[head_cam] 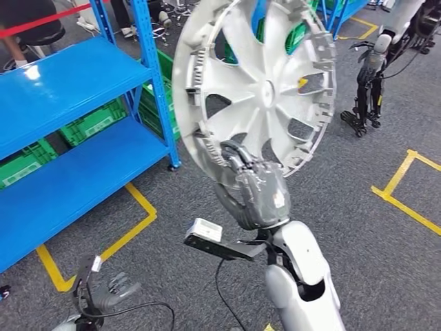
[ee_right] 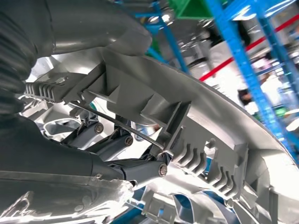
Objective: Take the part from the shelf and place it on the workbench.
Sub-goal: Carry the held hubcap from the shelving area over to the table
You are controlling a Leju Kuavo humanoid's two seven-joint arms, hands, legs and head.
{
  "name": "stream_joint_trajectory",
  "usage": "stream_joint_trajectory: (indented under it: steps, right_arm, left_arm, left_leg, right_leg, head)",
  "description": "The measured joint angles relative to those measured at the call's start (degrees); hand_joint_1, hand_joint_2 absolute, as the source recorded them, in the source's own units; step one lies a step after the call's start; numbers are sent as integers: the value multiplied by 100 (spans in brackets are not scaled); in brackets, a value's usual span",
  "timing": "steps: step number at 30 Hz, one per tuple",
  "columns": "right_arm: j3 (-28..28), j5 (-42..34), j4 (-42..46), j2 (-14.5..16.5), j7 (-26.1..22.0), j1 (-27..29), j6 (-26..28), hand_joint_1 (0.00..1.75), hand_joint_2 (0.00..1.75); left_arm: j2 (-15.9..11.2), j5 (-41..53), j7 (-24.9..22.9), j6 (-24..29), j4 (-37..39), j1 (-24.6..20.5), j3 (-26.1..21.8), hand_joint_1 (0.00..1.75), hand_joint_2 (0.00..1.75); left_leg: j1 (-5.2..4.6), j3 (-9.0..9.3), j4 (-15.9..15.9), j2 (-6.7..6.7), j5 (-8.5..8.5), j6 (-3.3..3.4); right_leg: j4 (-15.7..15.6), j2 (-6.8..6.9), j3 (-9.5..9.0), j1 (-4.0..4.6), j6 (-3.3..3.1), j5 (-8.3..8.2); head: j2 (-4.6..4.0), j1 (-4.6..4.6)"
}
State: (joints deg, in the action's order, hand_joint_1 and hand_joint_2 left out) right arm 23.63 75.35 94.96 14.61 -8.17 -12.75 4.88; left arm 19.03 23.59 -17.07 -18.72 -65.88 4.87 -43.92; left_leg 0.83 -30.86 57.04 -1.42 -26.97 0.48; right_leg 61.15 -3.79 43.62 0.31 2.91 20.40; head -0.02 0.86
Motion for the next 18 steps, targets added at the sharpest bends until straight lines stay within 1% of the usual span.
stream_joint_trajectory:
  steps: [1,2,3,4,5,6,7,8,9,10,11,12,13,14,15,16,17,18]
  right_arm:
    - [-43,10,46,-8,-4,28,-4,175,175]
    - [-81,19,85,-14,-6,55,-7,175,175]
    - [-123,25,116,-24,-9,85,-9,175,175]
    - [-161,31,139,-34,-11,116,-10,175,175]
    - [-192,33,157,-45,-10,143,-12,175,175]
    - [-215,35,172,-54,-10,164,-14,175,175]
    - [-234,36,191,-60,-9,180,-16,175,175]
    - [-248,36,217,-62,-9,189,-19,175,175]
    - [-257,37,245,-64,-9,193,-22,175,175]
    - [-268,39,272,-67,-12,194,-23,175,175]
    - [-278,41,298,-69,-16,197,-25,175,175]
    - [-290,45,318,-73,-20,202,-25,175,175]
    - [-302,47,334,-76,-23,204,-26,175,175]
    - [-313,47,346,-78,-23,206,-27,175,175]
    - [-323,46,353,-79,-21,207,-28,175,175]
    - [-332,48,356,-79,-20,209,-29,175,175]
    - [-343,55,357,-79,-19,215,-32,175,175]
    - [-354,66,357,-79,-18,226,-35,175,175]
  left_arm:
    - [-4,-2,2,63,-4,-3,41,0,175]
    - [-6,-8,2,120,-5,-7,85,0,175]
    - [-8,-13,1,167,-6,-11,134,0,175]
    - [-11,-17,-1,193,-6,-18,185,0,175]
    - [-15,-18,-3,208,-6,-25,230,0,175]
    - [-19,-19,-5,220,-6,-31,267,0,175]
    - [-22,-20,-7,231,-6,-37,300,0,175]
    - [-23,-24,-9,246,-7,-40,333,0,175]
    - [-25,-29,-10,256,-7,-43,366,0,175]
    - [-26,-38,-13,264,-7,-46,398,0,175]
    - [-26,-48,-18,268,-7,-48,431,0,175]
    - [-27,-55,-22,267,-7,-50,460,0,175]
    - [-30,-63,-27,267,-6,-52,489,0,175]
    - [-34,-67,-29,268,-6,-51,513,0,175]
    - [-40,-68,-29,270,-6,-48,530,0,175]
    - [-47,-72,-32,276,-7,-46,539,0,175]
    - [-49,-81,-38,288,-7,-42,543,0,175]
    - [-51,-99,-46,307,-8,-40,549,0,175]
  left_leg:
    - [-13,-75,0,74,67,23]
    - [-24,-154,1,151,132,34]
    - [-35,-239,2,237,199,35]
    - [-45,-324,3,324,266,34]
    - [-56,-410,4,410,331,29]
    - [-68,-491,5,490,393,22]
    - [-80,-555,9,558,449,13]
    - [-93,-605,14,617,499,-5]
    - [-97,-632,12,677,552,-27]
    - [-90,-645,6,737,605,-54]
    - [-75,-654,-10,806,663,-85]
    - [-56,-663,-28,865,713,-118]
    - [-34,-687,-25,829,695,-152]
    - [-18,-727,41,717,576,-183]
    - [-9,-793,217,554,352,-209]
    - [0,-880,509,368,53,-228]
    - [0,-972,880,253,-225,-241]
    - [0,-1040,1231,196,-400,-254]
  right_leg:
    - [377,166,98,4,24,337]
    - [805,261,182,-8,46,615]
    - [1191,311,230,-20,62,776]
    - [1427,333,202,-29,71,789]
    - [1470,345,76,-33,71,690]
    - [1323,374,-149,-32,60,560]
    - [1009,454,-467,-24,36,494]
    - [551,589,-852,5,5,553]
    - [146,698,-1155,38,-36,653]
    - [-171,770,-1349,79,-76,748]
    - [-361,773,-1422,121,-120,792]
    - [-408,705,-1380,136,-171,734]
    - [-442,642,-1338,141,-218,657]
    - [-465,584,-1291,133,-267,576]
    - [-487,522,-1233,113,-304,488]
    - [-490,456,-1154,98,-328,404]
    - [-488,384,-1058,89,-343,323]
    - [-486,308,-961,82,-346,240]
  head:
    - [0,-32]
    - [0,-42]
    - [0,-43]
    - [0,-46]
    - [0,-48]
    - [0,-49]
    - [0,-47]
    - [0,-44]
    - [0,-38]
    - [0,-47]
    - [0,-56]
    - [0,-66]
    - [0,-81]
    - [0,-76]
    - [0,-69]
    - [0,-63]
    - [0,-56]
    - [0,-55]
